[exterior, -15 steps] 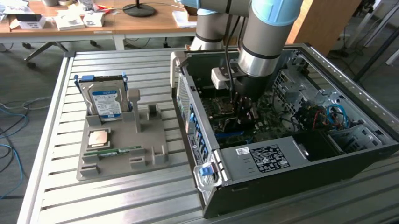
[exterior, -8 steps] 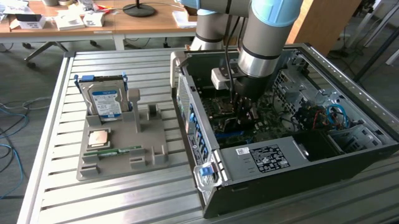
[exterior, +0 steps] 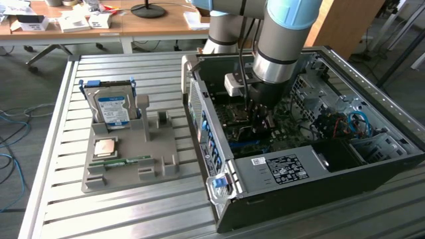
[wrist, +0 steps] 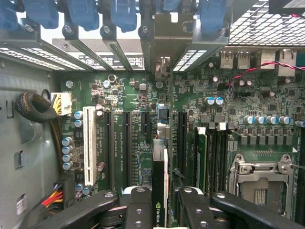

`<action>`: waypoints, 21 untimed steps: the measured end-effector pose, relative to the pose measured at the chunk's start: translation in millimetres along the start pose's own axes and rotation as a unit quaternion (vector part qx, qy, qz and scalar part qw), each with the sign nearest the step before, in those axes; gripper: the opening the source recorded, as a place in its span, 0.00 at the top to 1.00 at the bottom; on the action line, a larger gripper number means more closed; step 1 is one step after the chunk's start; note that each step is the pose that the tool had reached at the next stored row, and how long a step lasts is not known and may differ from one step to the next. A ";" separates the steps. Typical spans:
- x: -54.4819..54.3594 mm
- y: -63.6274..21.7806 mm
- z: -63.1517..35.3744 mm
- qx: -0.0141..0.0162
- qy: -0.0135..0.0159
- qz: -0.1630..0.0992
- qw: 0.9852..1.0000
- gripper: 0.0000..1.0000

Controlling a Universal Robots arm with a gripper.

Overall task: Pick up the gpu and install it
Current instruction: 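Insert the gpu into the slot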

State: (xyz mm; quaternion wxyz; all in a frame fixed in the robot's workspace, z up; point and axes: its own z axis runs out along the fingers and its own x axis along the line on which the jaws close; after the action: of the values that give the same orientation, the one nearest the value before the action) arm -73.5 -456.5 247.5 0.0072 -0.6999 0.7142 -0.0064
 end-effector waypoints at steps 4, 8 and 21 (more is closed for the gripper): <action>0.0 0.1 0.4 0.000 0.000 0.000 1.000 0.74; 0.0 0.1 0.7 0.000 0.000 0.000 1.000 0.74; 0.0 0.1 1.0 0.000 0.000 0.000 1.000 0.74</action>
State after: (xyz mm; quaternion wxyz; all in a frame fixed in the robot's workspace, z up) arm -73.5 -456.5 246.5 0.0072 -0.6999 0.7142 -0.0063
